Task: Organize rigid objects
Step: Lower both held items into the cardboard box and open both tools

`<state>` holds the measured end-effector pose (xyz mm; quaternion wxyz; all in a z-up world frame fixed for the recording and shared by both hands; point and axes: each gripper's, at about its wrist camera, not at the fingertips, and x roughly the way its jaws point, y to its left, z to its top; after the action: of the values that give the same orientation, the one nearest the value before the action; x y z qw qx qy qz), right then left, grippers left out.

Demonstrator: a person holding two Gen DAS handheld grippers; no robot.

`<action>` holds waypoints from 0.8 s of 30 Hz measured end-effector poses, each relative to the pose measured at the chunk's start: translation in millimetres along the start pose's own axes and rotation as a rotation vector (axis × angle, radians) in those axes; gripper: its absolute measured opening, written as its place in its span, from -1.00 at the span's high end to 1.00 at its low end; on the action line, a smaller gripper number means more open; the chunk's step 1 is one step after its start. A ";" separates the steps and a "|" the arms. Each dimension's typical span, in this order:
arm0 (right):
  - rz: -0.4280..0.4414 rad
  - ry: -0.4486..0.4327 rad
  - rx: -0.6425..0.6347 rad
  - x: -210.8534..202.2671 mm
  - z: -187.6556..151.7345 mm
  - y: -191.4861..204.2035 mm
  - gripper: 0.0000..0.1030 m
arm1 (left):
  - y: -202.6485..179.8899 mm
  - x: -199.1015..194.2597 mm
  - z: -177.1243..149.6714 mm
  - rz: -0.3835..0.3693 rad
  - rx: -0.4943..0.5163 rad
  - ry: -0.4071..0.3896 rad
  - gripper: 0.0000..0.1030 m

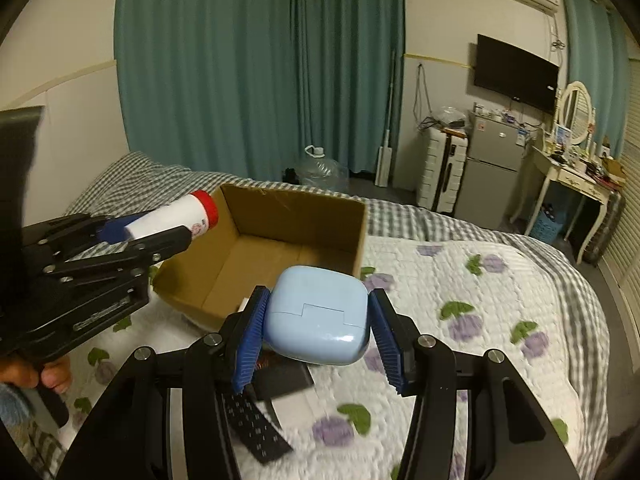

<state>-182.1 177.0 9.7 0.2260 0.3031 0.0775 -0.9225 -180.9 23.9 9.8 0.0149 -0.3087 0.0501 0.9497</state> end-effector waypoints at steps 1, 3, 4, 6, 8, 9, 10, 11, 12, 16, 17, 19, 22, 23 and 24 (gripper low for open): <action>0.003 0.008 -0.001 7.8 0.0 0.8 0.02 | 3.7 11.3 -2.0 0.003 -0.004 0.015 0.29; 0.008 0.024 -0.001 20.2 -2.2 1.0 0.02 | 8.1 29.6 -8.6 0.007 -0.007 0.044 0.29; 0.010 0.035 -0.001 27.5 -3.6 1.3 0.02 | 10.3 39.8 -12.5 0.012 -0.007 0.060 0.29; 0.012 0.051 -0.001 36.7 -7.3 1.2 0.02 | 15.2 56.6 -19.9 0.014 -0.015 0.088 0.29; 0.015 0.067 -0.004 44.7 -10.2 0.1 0.02 | 19.0 66.7 -24.9 0.005 -0.021 0.102 0.28; 0.018 0.071 -0.005 48.4 -9.8 0.4 0.02 | 20.1 69.4 -25.5 -0.001 -0.019 0.103 0.28; 0.020 0.072 -0.006 50.7 -9.0 -0.1 0.02 | 20.4 71.4 -25.7 -0.008 -0.015 0.102 0.23; 0.021 0.072 -0.006 54.2 -7.2 -0.6 0.02 | 20.0 71.6 -26.2 -0.012 -0.012 0.097 0.20; 0.023 0.071 -0.006 57.4 -3.9 -0.4 0.02 | 21.2 71.5 -25.4 -0.007 -0.009 0.082 0.12; 0.041 0.045 -0.003 72.0 14.9 -1.1 0.02 | 24.4 63.8 -16.5 0.044 -0.014 0.034 -0.26; 0.045 0.043 -0.003 81.2 21.3 -1.8 0.02 | 26.1 62.8 -14.7 0.047 -0.017 0.033 -0.26; 0.046 0.039 -0.013 95.1 31.0 -1.6 0.02 | 30.0 61.6 -13.3 0.048 -0.024 0.030 -0.26; 0.040 0.023 -0.034 117.4 41.7 0.2 0.02 | 32.5 56.5 -13.4 0.061 -0.031 0.024 -0.26; 0.034 0.016 -0.027 122.2 43.8 0.1 0.02 | 32.5 54.5 -13.4 0.064 -0.033 0.024 -0.26; 0.025 0.021 -0.022 124.8 43.8 -0.1 -0.06 | 33.6 51.5 -13.8 0.064 -0.037 0.023 -0.26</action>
<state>-294.2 118.6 -29.2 0.2400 0.3112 0.0863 -0.9155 -216.6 -11.1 -28.7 -0.0218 -0.3182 0.0423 0.9468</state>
